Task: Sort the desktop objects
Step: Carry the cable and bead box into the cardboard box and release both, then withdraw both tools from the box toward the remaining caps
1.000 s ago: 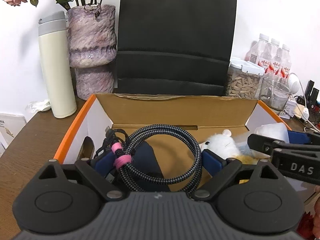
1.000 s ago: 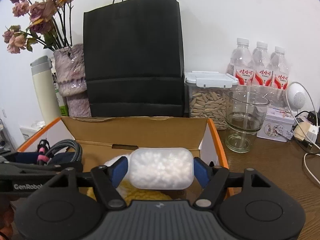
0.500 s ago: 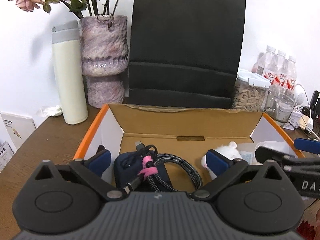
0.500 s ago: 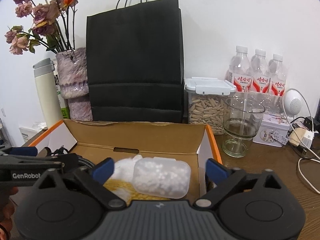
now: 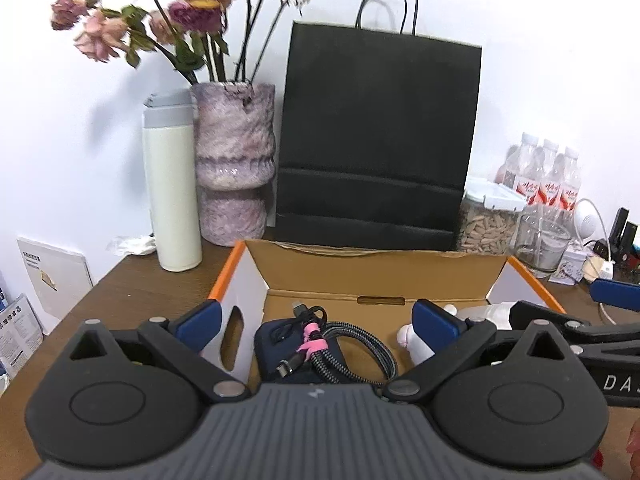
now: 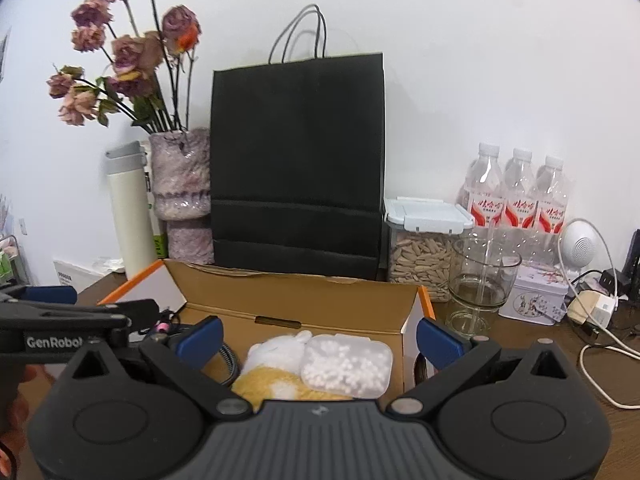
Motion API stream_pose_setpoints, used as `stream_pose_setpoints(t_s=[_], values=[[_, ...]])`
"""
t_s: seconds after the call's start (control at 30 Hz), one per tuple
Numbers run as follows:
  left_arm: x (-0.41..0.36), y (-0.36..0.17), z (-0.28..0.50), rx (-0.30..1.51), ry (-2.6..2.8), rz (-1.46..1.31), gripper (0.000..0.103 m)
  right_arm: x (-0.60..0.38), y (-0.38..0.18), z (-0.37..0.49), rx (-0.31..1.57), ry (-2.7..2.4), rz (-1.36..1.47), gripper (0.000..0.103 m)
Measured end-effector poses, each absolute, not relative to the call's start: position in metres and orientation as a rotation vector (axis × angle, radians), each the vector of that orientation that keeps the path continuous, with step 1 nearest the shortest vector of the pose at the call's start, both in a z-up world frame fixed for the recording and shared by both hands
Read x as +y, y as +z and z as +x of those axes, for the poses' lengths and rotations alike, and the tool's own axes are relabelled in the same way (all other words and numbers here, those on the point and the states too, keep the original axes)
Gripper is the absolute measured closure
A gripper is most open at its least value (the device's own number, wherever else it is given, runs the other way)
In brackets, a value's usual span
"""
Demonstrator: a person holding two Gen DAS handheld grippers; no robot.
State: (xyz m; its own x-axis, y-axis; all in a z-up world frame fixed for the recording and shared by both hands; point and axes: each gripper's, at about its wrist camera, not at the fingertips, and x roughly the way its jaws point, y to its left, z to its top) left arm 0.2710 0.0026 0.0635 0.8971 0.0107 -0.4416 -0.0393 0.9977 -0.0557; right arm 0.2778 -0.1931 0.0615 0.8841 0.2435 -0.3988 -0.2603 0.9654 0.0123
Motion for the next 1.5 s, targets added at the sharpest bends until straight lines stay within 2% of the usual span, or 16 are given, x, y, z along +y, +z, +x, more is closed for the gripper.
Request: stream_pose_setpoints(t_s=[0.67,1.5], values=[[0.033,0.059,0.169,0.441,0.05,-0.052,0.0,-0.223,0.054,0.184,0.42,0.226,-0.075,0.0],[0.068,0.003,0.102,0.601,0.055,0.017,0.0,-0.232,-0.013,0.12,0.633,0.192,-0.139,0.0]])
